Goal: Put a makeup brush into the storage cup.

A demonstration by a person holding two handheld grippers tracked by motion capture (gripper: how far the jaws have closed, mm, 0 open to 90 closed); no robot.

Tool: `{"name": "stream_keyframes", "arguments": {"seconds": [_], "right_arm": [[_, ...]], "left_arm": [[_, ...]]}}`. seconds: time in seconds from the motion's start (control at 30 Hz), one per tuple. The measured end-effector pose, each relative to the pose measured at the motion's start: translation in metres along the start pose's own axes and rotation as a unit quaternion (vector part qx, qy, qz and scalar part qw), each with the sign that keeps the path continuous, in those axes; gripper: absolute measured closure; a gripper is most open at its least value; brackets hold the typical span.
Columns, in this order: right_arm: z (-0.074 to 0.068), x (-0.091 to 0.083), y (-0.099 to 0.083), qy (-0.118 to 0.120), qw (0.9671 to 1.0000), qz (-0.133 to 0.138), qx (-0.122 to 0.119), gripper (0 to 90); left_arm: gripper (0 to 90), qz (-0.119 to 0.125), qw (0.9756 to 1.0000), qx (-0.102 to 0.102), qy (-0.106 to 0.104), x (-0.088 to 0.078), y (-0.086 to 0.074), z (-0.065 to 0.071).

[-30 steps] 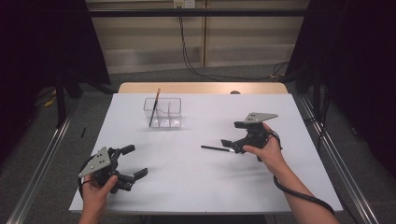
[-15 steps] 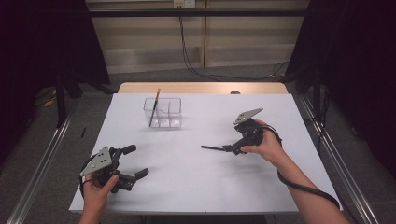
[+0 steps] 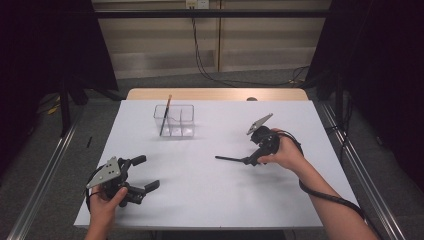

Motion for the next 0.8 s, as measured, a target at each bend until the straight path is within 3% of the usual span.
{"name": "stream_keyframes", "arguments": {"seconds": [0.27,0.43,0.57,0.8], "right_arm": [[0.0005,-0.0001,-0.0027,0.0,0.9992,-0.031,-0.024,25.4],[-0.0008,0.0009,-0.005,0.014,0.9983,-0.041,-0.039,36.2],[-0.0044,0.0016,-0.0039,0.035,0.9982,-0.029,-0.039,45.2],[-0.0056,0.0038,-0.0067,0.032,0.9969,-0.055,-0.047,50.5]], "left_arm": [[1.0,0.0,1.0,-0.001,-0.004,0.0014,-0.0001,0.0008],[1.1,-0.006,0.9999,0.004,-0.008,0.0039,-0.0008,0.0019],[1.3,-0.006,0.9999,0.002,-0.01,0.0041,-0.0012,0.0019],[1.4,-0.005,0.9999,0.001,-0.012,0.0046,-0.0011,0.0025]]}}
Point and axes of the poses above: each handheld gripper's, and its own axes: x roughly forward along the jaws, y roughly out of its top, z roughly to its right, the point moved 7 cm from there along x, roughly forward along the jaws, and after that the axes turned 13 degrees about -z, right-handed, at the moved point
